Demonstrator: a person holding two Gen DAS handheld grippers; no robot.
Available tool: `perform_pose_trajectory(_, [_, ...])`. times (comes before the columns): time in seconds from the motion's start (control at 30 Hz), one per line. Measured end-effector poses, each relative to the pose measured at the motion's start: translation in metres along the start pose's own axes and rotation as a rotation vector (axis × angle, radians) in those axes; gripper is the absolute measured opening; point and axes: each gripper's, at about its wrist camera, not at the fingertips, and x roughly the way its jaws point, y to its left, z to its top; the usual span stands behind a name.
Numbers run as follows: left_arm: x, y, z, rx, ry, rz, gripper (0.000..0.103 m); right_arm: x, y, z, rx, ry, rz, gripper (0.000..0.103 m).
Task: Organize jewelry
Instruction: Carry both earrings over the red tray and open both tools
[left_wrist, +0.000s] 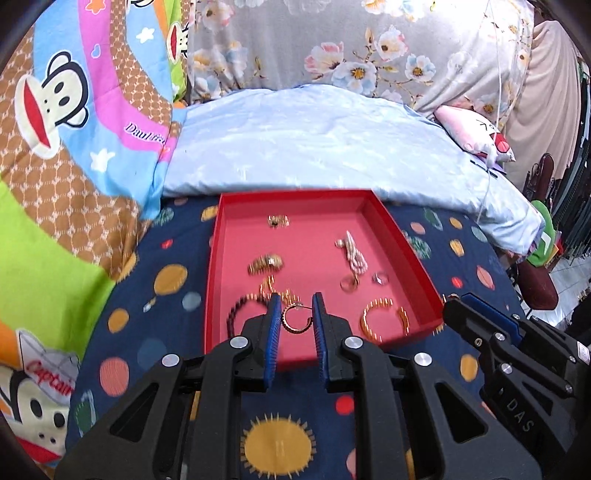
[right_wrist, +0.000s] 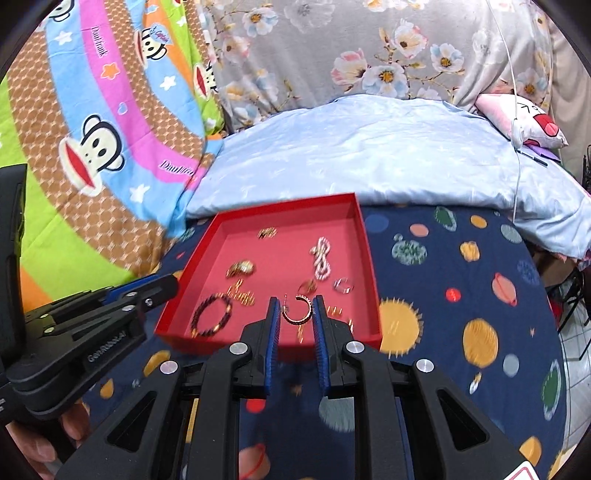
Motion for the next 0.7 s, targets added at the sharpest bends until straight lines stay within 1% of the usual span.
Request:
perform_pose_trajectory(0.17, [0.013,0.001,0.022,0.004,-0.017,0.009,0.017,0.015,-0.005,0.020,0.007,-0.010,-0.002,0.016])
perform_pose_trajectory(0.33, [0.024,0.005,0.034,0.000,-0.022,0.018,0.017,0.035,-0.006,0.038,0.003,-0.005,-0.001,0.016])
perform_pose_trajectory(0.53, [0.043,0.010,0.048,0.004,-0.018,0.029,0.017,0.061,-0.010,0.046,0.022,0.027,0.009,0.016])
perform_pose_trajectory(0.7, [0.060,0.017,0.053,-0.012,0.004,0.027,0.017,0.082,-0.014,0.050,0.030,0.058,0.003,0.016])
